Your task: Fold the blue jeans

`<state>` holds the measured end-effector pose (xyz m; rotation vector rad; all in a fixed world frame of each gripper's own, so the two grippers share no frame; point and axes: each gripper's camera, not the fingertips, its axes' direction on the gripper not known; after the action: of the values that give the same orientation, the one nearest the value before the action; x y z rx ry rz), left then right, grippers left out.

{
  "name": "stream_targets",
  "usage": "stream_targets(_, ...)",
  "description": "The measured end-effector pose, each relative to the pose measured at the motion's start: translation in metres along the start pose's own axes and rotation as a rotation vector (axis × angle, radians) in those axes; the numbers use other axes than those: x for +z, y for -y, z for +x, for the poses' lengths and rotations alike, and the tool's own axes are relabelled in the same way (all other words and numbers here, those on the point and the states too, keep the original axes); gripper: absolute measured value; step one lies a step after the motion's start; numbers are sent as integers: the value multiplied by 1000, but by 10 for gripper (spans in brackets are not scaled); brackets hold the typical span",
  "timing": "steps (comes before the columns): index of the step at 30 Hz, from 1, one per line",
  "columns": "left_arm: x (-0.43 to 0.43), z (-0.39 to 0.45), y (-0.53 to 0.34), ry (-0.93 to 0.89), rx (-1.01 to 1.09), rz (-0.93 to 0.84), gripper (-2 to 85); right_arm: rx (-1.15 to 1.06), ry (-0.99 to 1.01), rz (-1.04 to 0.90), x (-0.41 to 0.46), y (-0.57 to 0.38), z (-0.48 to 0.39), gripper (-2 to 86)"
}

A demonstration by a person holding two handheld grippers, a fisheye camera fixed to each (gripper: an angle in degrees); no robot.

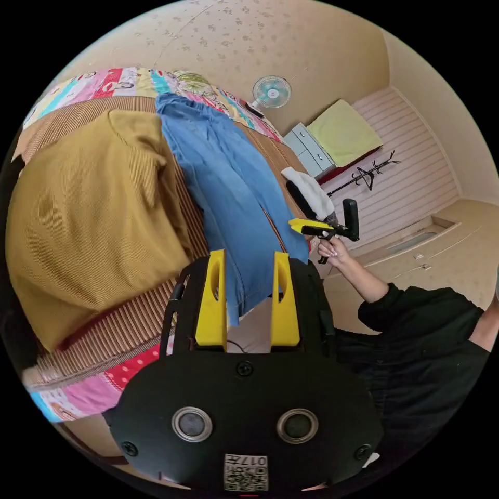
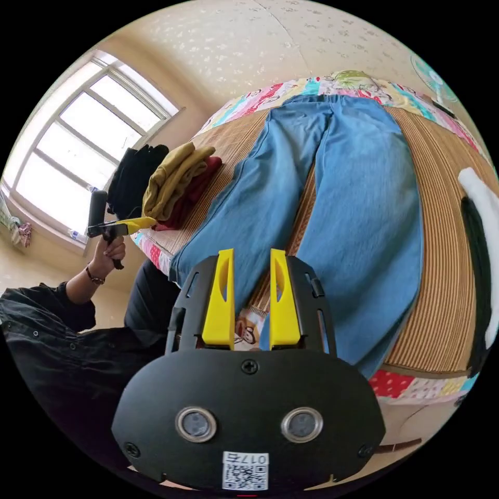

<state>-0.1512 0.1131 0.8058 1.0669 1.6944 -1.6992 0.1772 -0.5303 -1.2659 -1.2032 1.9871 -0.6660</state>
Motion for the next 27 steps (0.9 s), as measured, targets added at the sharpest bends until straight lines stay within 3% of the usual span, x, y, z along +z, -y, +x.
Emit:
stream_targets(5,34,-8,-48,71,-131,-3,134,261,-37,102,12,-82,-16,118)
stream_targets(8,31,-5,-57,134,-199,26,134,432,92,136,-14,-105,-19,119)
stream_targets(12,21,7,-58,288,-155,16,100,354,-85,96,-38,-111,-33,112)
stream_targets(15,17,4,-49,360,-170,-40,45,306,-121,-123,-29,-102,-21,68)
stream_targets(19,-45,-18,-59,-19,-164,84,23,338,60,60,-90,-114,-7,21)
stream_targets(22,-106,-28,-83,-285,-76,185,17,210,207,205,-146,-126,-12,16)
stream_targets(24,-130,-50,-103,-382,-113,223,13,140,290,241,-169,-135,-10,15)
stream_targets(27,-137,-97,-137,-250,-331,128,0,161,294,117,-171,-145,8,16)
